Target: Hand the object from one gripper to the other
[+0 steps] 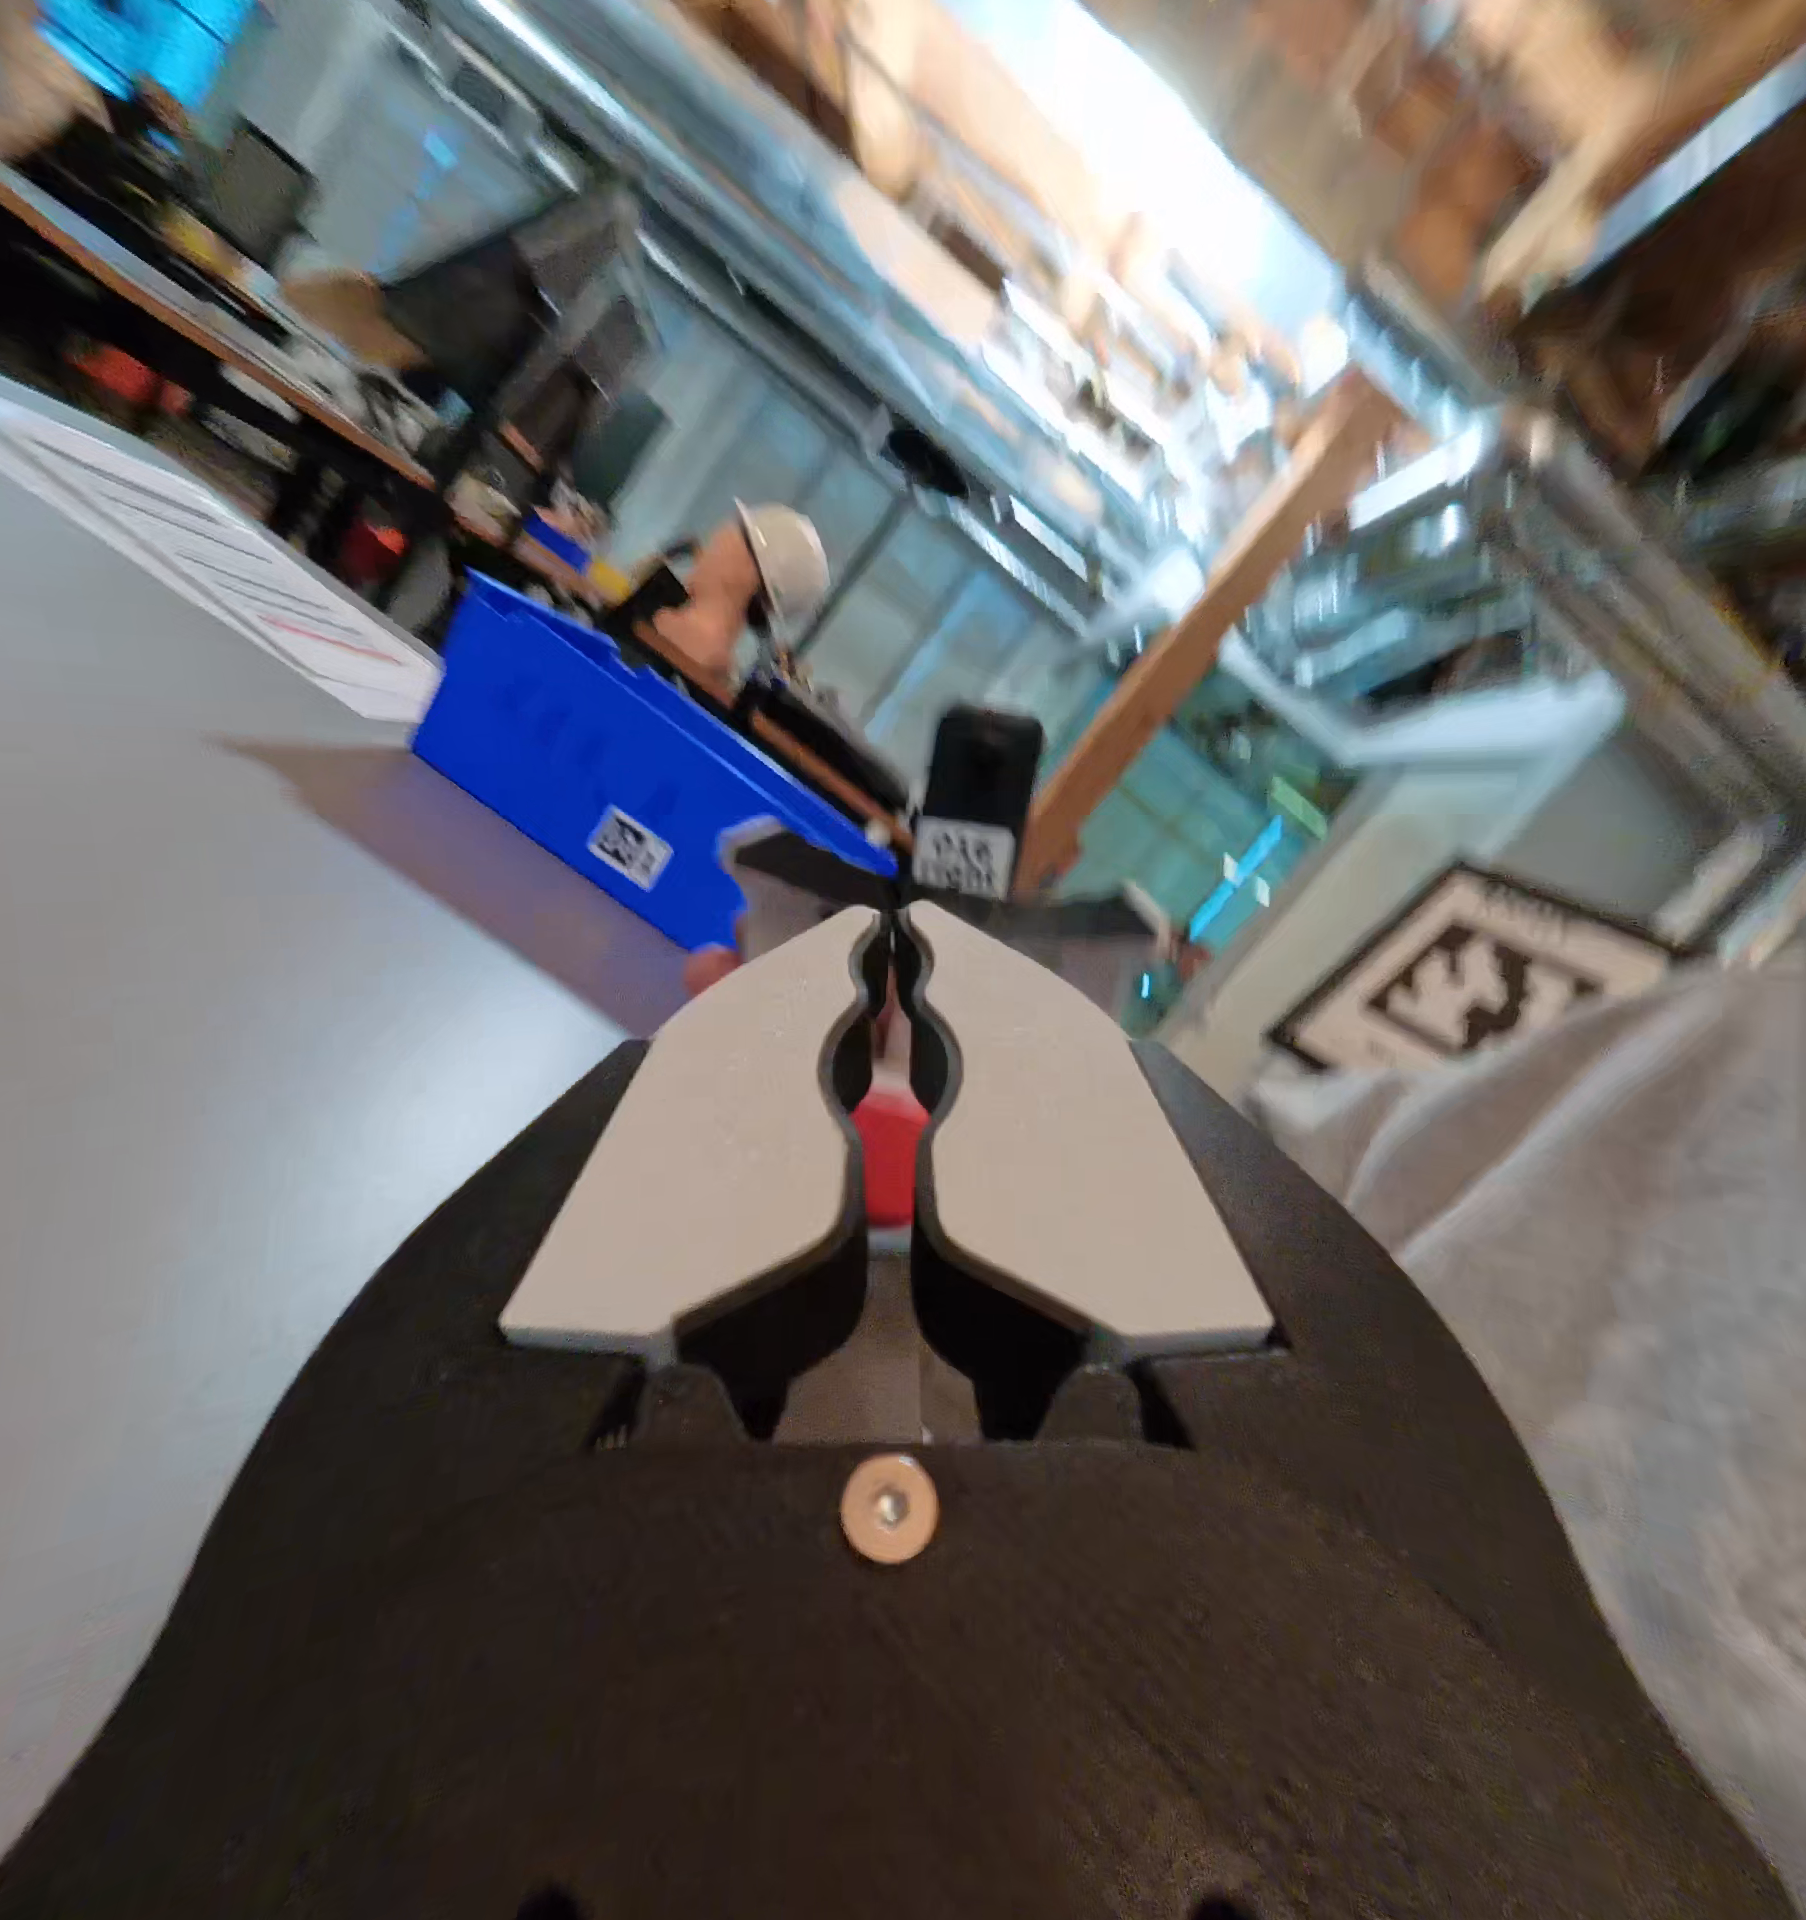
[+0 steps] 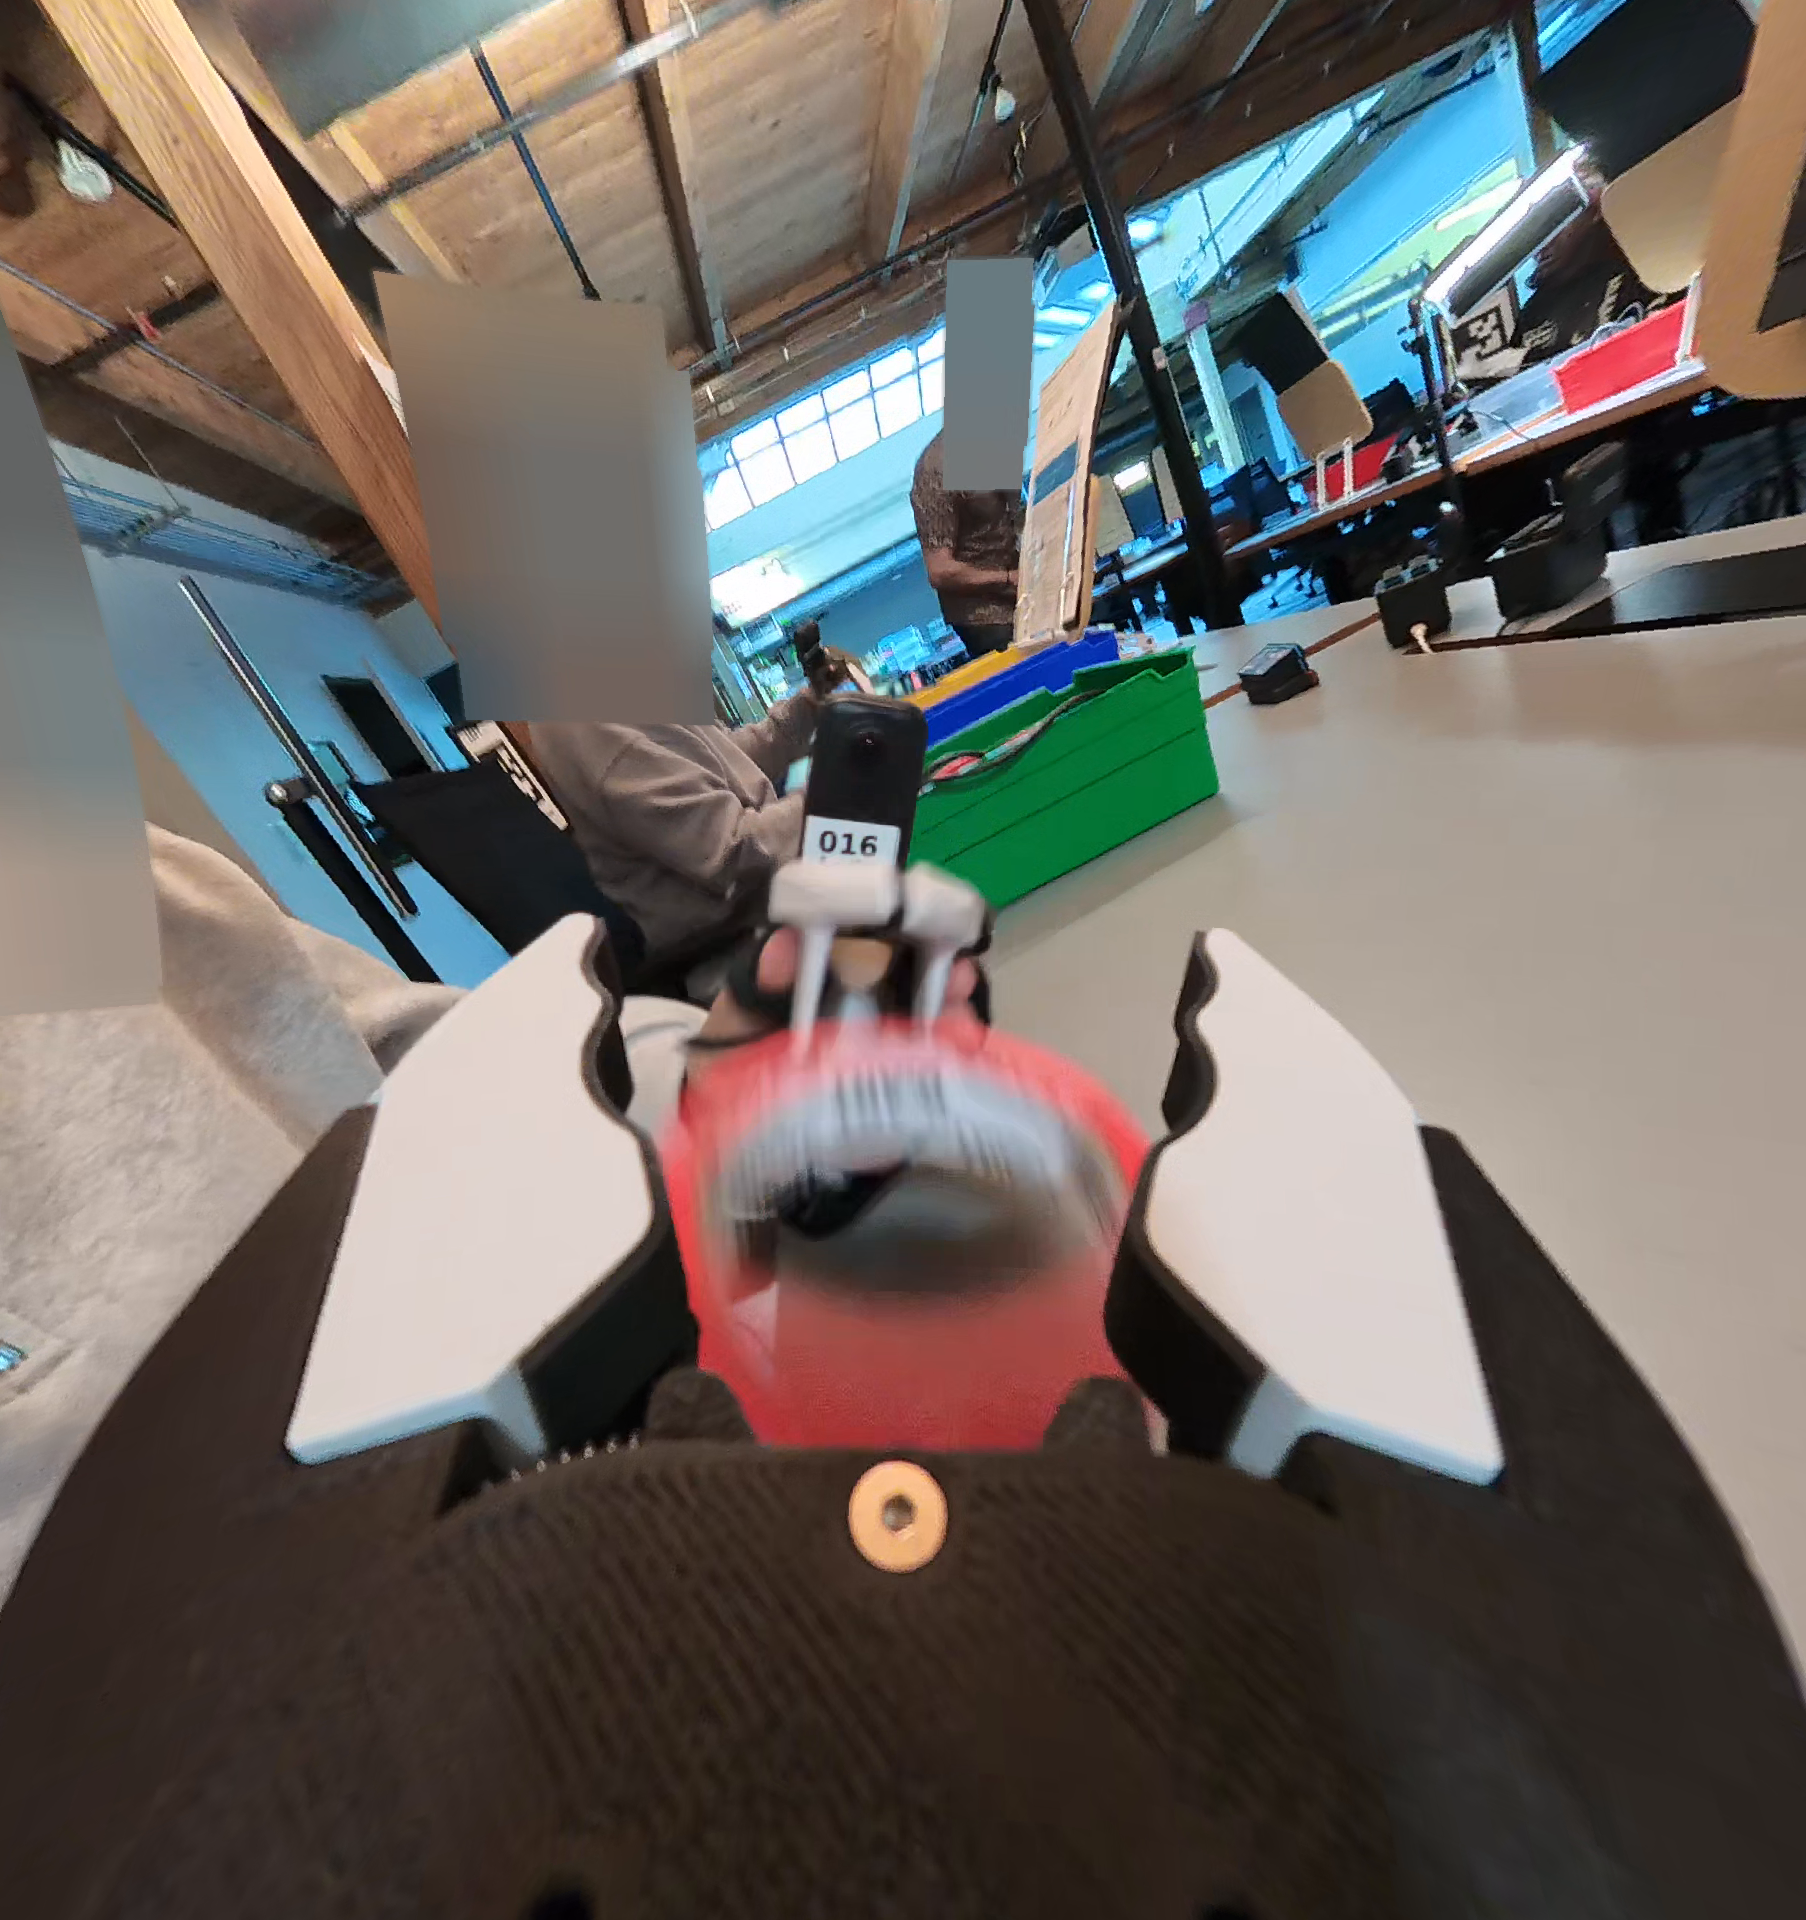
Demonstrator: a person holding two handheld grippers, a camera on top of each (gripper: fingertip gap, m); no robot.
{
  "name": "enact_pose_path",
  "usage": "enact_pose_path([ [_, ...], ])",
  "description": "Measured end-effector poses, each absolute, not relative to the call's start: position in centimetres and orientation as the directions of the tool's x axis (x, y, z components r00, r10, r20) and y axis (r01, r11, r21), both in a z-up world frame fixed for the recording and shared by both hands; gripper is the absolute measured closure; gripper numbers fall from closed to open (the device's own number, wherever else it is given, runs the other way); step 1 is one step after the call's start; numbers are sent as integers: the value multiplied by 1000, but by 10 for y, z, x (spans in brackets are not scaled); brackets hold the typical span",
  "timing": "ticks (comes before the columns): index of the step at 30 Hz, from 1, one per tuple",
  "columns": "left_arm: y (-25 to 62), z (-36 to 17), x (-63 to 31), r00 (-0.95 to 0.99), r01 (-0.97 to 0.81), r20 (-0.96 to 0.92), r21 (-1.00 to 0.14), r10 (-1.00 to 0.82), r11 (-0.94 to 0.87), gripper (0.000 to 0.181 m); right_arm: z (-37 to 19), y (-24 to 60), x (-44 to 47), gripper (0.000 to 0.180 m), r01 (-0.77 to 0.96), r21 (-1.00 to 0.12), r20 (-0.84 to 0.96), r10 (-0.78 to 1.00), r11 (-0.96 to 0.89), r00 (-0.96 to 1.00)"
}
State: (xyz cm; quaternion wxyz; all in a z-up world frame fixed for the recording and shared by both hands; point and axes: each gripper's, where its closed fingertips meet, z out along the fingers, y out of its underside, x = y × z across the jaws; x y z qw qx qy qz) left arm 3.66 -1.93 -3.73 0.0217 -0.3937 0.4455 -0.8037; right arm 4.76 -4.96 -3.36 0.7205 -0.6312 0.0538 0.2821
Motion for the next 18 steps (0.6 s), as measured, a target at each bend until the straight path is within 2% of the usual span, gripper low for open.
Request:
enact_pose_path([
  [1, -9, -38, 40, -664, -331, 663, -676, -346, -658, 179, -40, -48, 46, 81, -445, -895, -417, 326, 12, 848],
  [3, 3, -49, 50, -587, -401, 751, -594, -302, -698, 174, -46, -44, 46, 79, -407, -914, -393, 282, -9, 875],
  [5, 9, -58, 55, -560, -392, 747, -619, -358, -680, 171, -57, -39, 52, 84, -378, -925, -379, 198, -43, 904],
  [8, 1, -60, 54, -567, -399, 708, -684, -422, -611, 136, -63, -39, 51, 85, -353, -932, -362, 188, -78, 913],
  [11, -23, -73, 50, -596, -453, 630, -776, -499, -439, 101, -57, -41, 59, 90, -374, -927, -376, 165, -42, 912],
  [14, -52, -96, 43, -623, -489, 495, -851, -605, -193, 65, -47, -49, 75, 94, -427, -904, -420, 128, 34, 899],
  [16, -69, -110, 38, -647, -485, 371, -874, -666, -15, 51, -41, -56, 90, 95, -486, -869, -476, 111, 94, 872],
  [18, -77, -120, 37, -651, -467, 253, -877, -716, 115, 48, -37, -63, 104, 96, -561, -813, -551, 109, 156, 828],
])
